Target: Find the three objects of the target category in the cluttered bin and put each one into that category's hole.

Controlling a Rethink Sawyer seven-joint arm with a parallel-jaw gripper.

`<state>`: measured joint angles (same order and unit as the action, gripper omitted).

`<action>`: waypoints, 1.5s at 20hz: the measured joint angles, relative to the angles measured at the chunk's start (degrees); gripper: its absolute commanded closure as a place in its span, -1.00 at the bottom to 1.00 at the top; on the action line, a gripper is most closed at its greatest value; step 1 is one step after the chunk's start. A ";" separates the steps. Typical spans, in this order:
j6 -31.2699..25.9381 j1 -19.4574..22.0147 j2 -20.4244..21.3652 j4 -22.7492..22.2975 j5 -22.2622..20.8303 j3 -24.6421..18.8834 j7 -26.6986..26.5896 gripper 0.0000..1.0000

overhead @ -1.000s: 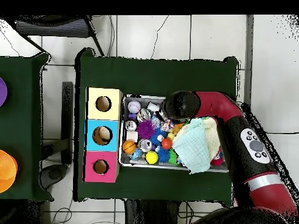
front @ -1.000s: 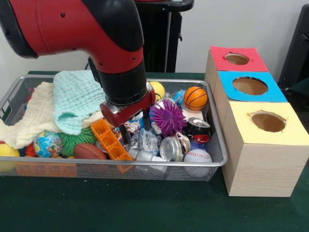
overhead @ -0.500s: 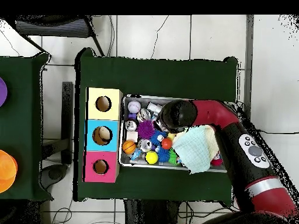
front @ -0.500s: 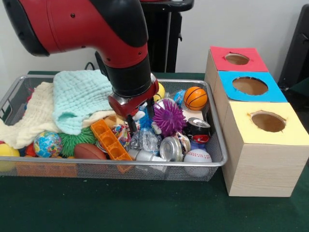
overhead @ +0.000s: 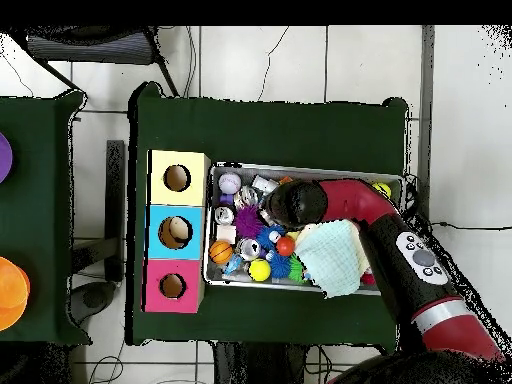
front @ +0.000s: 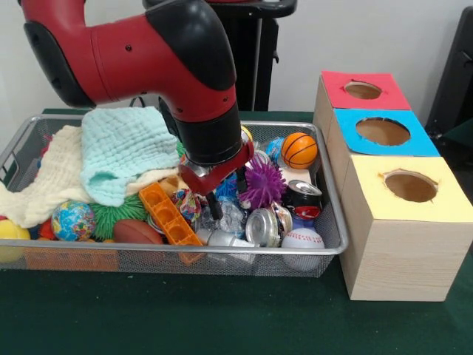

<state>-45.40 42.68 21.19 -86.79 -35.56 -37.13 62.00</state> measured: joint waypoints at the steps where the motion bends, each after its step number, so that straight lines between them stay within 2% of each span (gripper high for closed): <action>1: 0.77 0.00 -0.12 -0.12 0.00 -0.01 0.00 -1.00; 8: 6.06 0.06 -0.52 -0.46 -0.14 0.03 0.00 -1.00; 15: 7.36 -0.57 -0.49 -0.44 -0.29 0.96 0.00 -1.00; 30: 8.07 -8.45 1.02 1.53 -2.60 7.60 0.04 -1.00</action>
<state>-37.34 34.23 22.21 -85.26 -38.16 -29.53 62.04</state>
